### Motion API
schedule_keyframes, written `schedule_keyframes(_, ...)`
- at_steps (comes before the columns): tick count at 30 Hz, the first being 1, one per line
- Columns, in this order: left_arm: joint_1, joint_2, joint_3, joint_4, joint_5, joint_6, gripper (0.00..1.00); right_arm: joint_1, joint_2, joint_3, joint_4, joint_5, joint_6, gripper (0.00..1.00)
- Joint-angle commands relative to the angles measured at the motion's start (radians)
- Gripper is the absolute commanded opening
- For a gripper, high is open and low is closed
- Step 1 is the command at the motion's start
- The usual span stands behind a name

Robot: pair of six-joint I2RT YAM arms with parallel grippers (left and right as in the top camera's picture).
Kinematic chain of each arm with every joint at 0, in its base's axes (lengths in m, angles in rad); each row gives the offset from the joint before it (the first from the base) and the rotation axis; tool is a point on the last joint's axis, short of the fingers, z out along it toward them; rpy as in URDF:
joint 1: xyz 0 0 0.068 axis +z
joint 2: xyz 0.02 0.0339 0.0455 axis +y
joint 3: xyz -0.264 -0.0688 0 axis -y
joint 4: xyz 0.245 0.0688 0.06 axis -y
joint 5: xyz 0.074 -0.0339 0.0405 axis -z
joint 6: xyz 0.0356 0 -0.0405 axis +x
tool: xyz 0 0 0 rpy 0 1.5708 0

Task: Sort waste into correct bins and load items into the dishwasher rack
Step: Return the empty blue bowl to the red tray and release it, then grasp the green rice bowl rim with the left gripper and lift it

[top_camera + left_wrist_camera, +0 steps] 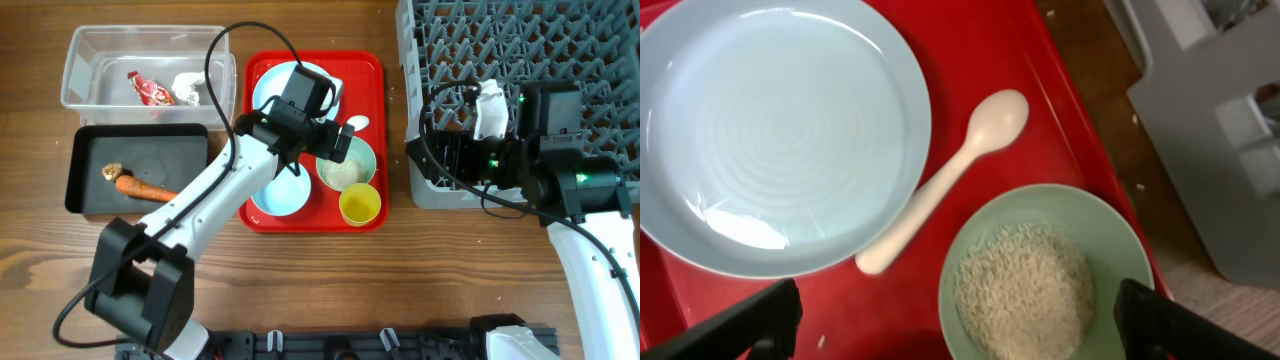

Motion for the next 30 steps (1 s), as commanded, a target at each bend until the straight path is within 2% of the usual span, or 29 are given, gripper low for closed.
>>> schedule_keyframes(1, 0.024, 0.113, 0.010, 0.042, 0.009, 0.041, 0.94, 0.001, 0.007, -0.001, 0.002, 0.006, 0.021, 1.00)
schedule_keyframes(2, 0.024, 0.136, 0.010, 0.045, 0.010, 0.054, 0.84, 0.001, 0.007, -0.001, 0.003, 0.006, 0.030, 1.00)
schedule_keyframes(6, 0.002, 0.183, 0.010, 0.040, 0.013, 0.092, 0.72, 0.001, 0.007, -0.001, 0.009, 0.006, 0.031, 1.00)
schedule_keyframes(7, -0.003, 0.188, 0.010, 0.041, 0.013, 0.092, 0.64, 0.001, 0.007, -0.001, 0.010, 0.006, 0.031, 1.00)
schedule_keyframes(8, -0.005, 0.195, 0.010, 0.042, 0.013, 0.092, 0.46, 0.001, 0.007, -0.001, 0.009, 0.006, 0.030, 1.00)
schedule_keyframes(9, -0.006, 0.202, 0.010, 0.042, 0.012, 0.092, 0.37, 0.001, 0.007, -0.001, 0.009, 0.006, 0.031, 1.00)
schedule_keyframes(10, -0.006, 0.214, 0.010, 0.042, 0.013, 0.092, 0.29, 0.001, 0.007, -0.001, 0.009, 0.006, 0.031, 1.00)
schedule_keyframes(12, -0.006, 0.236, 0.010, 0.041, 0.013, 0.091, 0.20, 0.001, 0.007, -0.001, 0.010, 0.006, 0.030, 1.00)
schedule_keyframes(20, -0.006, 0.250, 0.010, 0.042, 0.013, 0.091, 0.04, 0.001, 0.007, -0.001, 0.021, 0.006, 0.030, 1.00)
schedule_keyframes(25, -0.005, 0.224, 0.030, 0.041, 0.014, 0.057, 0.04, 0.001, 0.007, -0.001, 0.021, 0.006, 0.030, 1.00)
schedule_keyframes(30, 0.014, 0.084, 0.076, 0.006, 0.012, 0.003, 0.04, 0.001, 0.007, -0.001, 0.021, 0.006, 0.029, 1.00)
